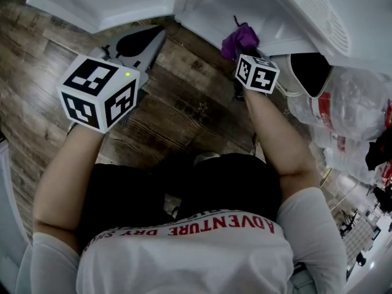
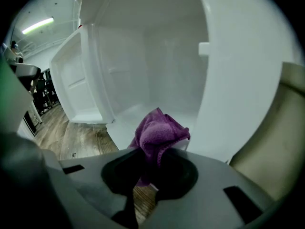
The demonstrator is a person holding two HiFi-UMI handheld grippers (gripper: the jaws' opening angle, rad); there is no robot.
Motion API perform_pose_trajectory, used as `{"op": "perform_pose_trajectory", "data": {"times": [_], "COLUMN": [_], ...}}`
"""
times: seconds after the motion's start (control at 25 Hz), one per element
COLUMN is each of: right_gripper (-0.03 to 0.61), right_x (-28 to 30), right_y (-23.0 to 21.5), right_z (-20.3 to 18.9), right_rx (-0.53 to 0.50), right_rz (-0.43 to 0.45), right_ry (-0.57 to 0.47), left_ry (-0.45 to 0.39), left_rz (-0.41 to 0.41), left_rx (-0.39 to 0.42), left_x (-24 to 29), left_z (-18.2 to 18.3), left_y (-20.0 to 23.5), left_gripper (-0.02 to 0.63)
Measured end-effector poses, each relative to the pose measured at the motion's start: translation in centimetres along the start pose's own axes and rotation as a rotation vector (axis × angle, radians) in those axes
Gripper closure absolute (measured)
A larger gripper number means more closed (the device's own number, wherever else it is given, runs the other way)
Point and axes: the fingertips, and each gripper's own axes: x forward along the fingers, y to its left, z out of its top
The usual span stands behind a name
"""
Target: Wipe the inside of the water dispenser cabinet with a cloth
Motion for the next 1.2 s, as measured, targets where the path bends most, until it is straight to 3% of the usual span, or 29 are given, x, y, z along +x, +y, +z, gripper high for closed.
{"op": "perform_pose_trajectory", "data": {"times": [0.52,1.2], "right_gripper": [0.514,0.514], "right_x": [-1.8,-6.5], "right_y": [-1.7,-0.1], "right_z": [-0.7,5.0], "right_rx": [0.023,-0.104], "right_rz": [-0.041,0.002], "right_ry": [-0.017,-0.168], "left_ry": [0.006,0.013], "left_rz": [-0.015,-0.040], "left_rx": [0.002,-0.022], "left_x": [0.8,2.4], "left_z": [-0.3,-0.4], "left_y": [-0.5,-1.9], "left_gripper": [0.586,0.586]}}
